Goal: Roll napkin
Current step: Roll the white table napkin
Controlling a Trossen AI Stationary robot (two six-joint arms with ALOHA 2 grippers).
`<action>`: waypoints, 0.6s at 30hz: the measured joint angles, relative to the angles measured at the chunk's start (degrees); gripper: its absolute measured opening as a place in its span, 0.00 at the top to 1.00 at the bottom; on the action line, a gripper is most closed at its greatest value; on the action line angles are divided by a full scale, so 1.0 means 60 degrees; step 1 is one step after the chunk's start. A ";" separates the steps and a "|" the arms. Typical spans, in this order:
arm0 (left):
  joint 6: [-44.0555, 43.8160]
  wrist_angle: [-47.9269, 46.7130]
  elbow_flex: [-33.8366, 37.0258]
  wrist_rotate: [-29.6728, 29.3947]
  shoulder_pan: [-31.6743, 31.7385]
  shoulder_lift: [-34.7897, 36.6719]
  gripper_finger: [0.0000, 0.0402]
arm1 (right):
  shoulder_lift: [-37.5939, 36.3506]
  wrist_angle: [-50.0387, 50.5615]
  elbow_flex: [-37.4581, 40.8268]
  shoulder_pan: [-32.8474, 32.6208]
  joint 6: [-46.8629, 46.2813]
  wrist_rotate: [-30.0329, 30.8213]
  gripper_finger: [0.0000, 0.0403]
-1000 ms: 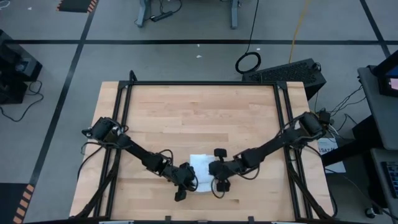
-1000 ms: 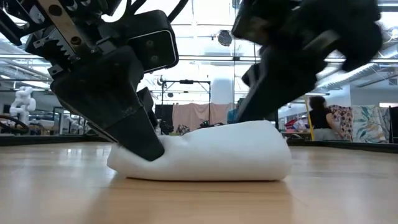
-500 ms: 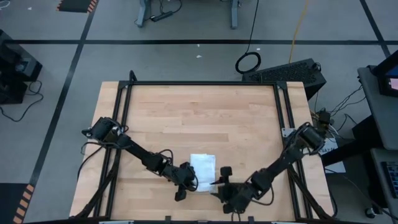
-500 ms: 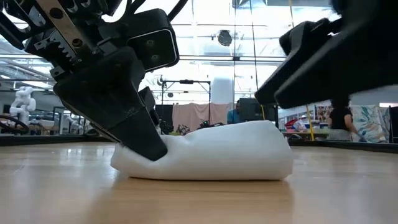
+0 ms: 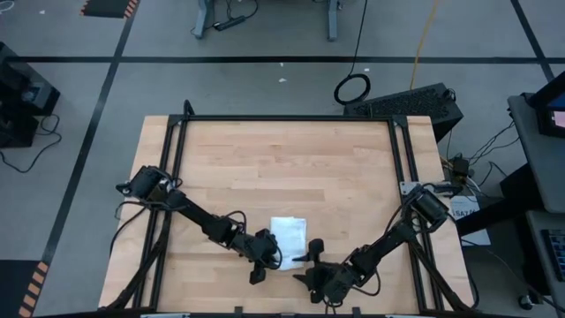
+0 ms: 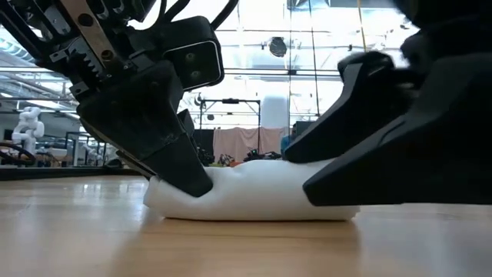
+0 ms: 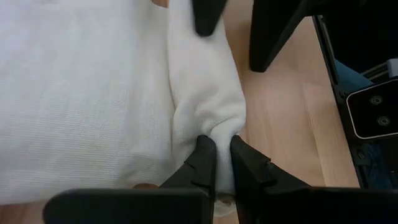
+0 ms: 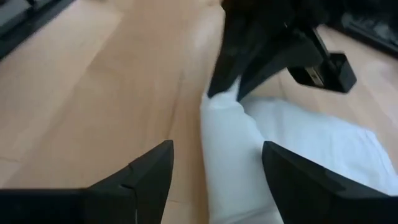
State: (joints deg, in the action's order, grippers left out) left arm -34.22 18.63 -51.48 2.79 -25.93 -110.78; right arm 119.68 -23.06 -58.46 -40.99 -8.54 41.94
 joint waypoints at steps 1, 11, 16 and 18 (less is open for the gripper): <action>0.0000 0.0000 0.0000 0.0003 0.0000 0.0000 0.92 | 0.0000 0.0079 0.0000 0.0031 -0.0227 -0.0072 0.41; 0.0000 0.0058 0.0000 -0.0453 -0.0004 0.0004 0.89 | -0.0011 0.0939 -0.0018 0.0268 -0.2204 -0.0743 0.53; 0.0005 -0.0291 0.0005 -0.0528 -0.0004 0.0350 0.73 | -0.0011 0.1101 -0.0018 0.0259 -0.2321 -0.0799 0.63; 0.0077 -0.0621 0.0018 -0.0582 0.0000 0.0659 0.67 | -0.0011 0.1130 -0.0018 0.0259 -0.2194 -0.0787 0.68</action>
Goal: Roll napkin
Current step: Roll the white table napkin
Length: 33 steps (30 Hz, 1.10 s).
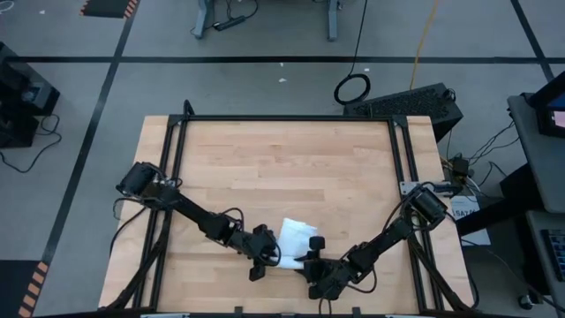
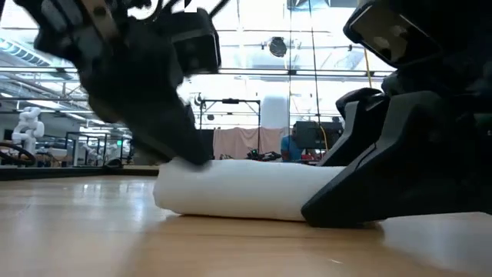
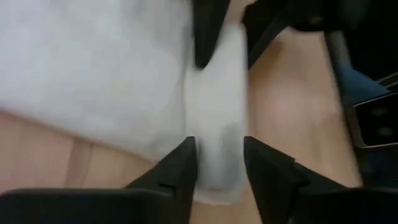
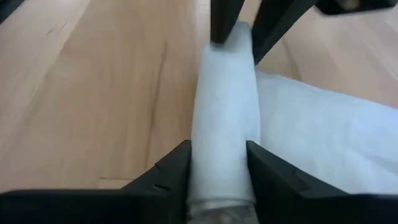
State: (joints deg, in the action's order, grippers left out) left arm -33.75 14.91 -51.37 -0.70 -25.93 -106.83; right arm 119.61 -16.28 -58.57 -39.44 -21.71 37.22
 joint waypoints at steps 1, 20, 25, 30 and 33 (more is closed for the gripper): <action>0.0092 -0.0064 0.0000 -0.0001 -0.0002 0.0183 0.64 | 0.0000 0.0019 0.0000 -0.0002 0.0105 0.0006 0.70; 0.4182 -0.0348 -0.0003 -0.1684 0.1081 -0.0509 0.56 | 0.0000 0.0021 0.0011 -0.0007 0.0226 0.0059 0.79; 0.3279 -0.1052 0.0044 -0.1683 0.0930 -0.0421 0.56 | 0.0000 0.0030 0.0015 -0.0007 -0.0869 0.0009 0.79; 0.2543 -0.1297 0.0063 -0.1620 0.0570 -0.0344 0.56 | 0.0000 0.0009 0.0015 0.0004 -0.1662 -0.0167 0.79; 0.2246 -0.1570 0.0101 -0.1906 0.0307 -0.0017 0.56 | 0.0000 -0.0004 0.0015 0.0036 -0.1770 -0.0240 0.79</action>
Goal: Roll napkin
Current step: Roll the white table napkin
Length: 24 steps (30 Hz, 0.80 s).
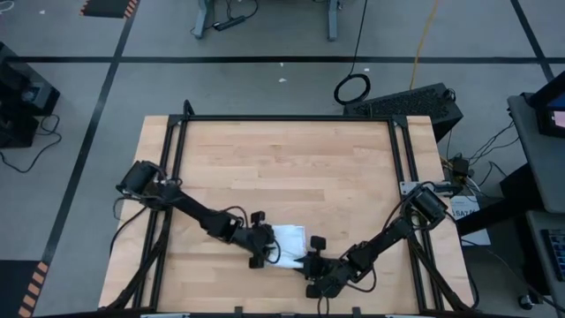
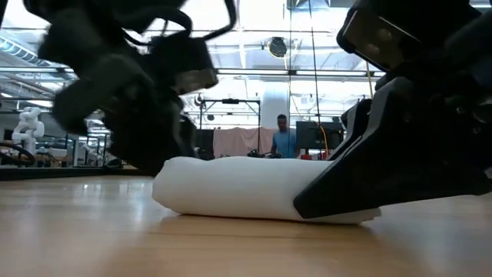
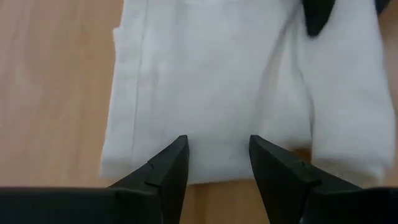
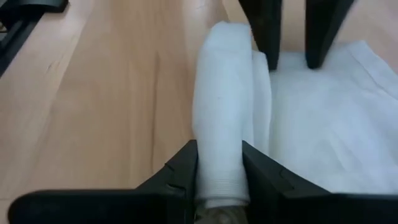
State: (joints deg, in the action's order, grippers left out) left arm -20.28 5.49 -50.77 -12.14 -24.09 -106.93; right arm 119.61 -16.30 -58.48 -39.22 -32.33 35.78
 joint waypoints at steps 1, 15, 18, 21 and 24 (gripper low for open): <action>-0.0038 -0.0167 0.0016 -0.0247 -0.0106 0.0163 0.56 | -0.0001 -0.0009 0.0000 0.0033 -0.0002 -0.0086 0.79; 0.0533 -0.0441 0.0082 -0.2821 -0.2191 0.1391 0.56 | -0.0015 -0.0535 -0.0015 0.0845 -0.0364 -0.2380 0.82; 0.1294 0.0060 0.0088 -0.2987 -0.2089 0.1133 0.56 | -0.0011 -0.0543 -0.0015 0.0843 -0.0105 -0.2388 0.82; 0.2091 0.0728 0.0084 -0.2345 -0.1680 0.0729 0.56 | -0.0011 -0.0546 -0.0011 0.0842 0.0010 -0.2534 0.82; 0.3201 0.1275 0.0084 -0.1412 -0.1289 0.0265 0.56 | -0.0007 -0.0545 -0.0004 0.0838 0.0055 -0.2545 0.82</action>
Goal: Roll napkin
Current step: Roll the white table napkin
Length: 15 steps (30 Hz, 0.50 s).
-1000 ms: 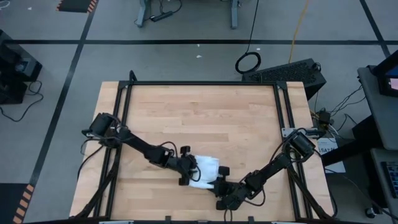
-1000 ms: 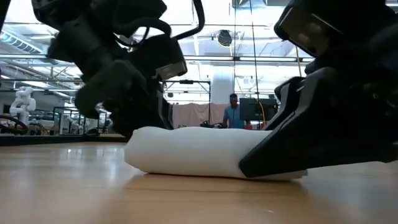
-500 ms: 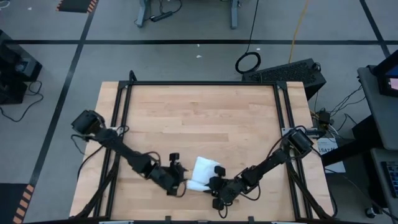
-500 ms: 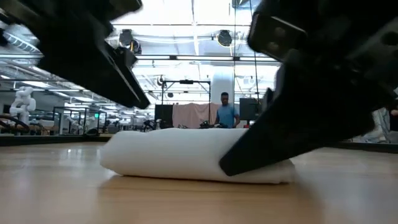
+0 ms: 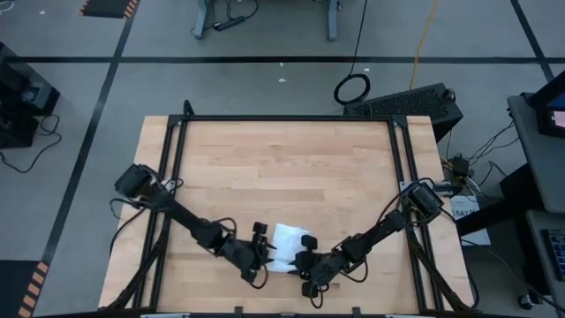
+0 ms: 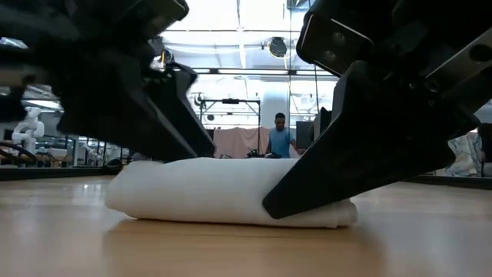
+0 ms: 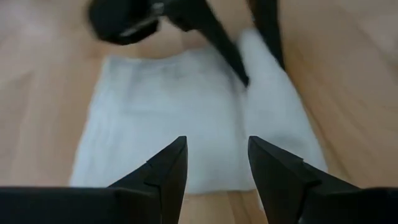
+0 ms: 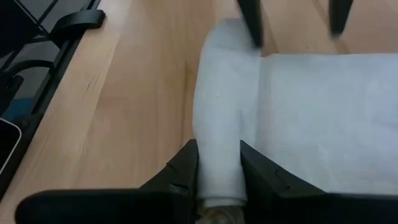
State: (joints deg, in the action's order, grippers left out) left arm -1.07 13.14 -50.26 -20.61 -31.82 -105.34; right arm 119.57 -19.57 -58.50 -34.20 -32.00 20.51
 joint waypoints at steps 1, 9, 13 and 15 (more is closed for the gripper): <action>0.0307 0.0113 0.0000 0.0320 0.0136 -0.0084 0.56 | 0.0000 0.0000 0.0000 0.0000 0.0066 -0.0010 0.82; 0.0172 -0.0236 0.0140 0.3539 0.1215 -0.0390 0.56 | 0.0018 -0.0211 0.0004 -0.0062 0.0302 -0.0229 0.82; -0.0001 -0.0289 0.0299 0.4447 0.1423 -0.0367 0.56 | 0.0018 -0.0262 0.0007 -0.0058 -0.0643 -0.0379 0.82; -0.0009 -0.0362 0.0299 0.4649 0.1441 -0.0364 0.56 | 0.0018 -0.0229 0.0007 -0.0055 -0.1263 -0.0557 0.82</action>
State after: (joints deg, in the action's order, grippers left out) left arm -1.13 10.97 -48.47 7.28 -23.18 -107.53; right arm 119.68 -20.94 -58.46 -34.52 -39.58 17.17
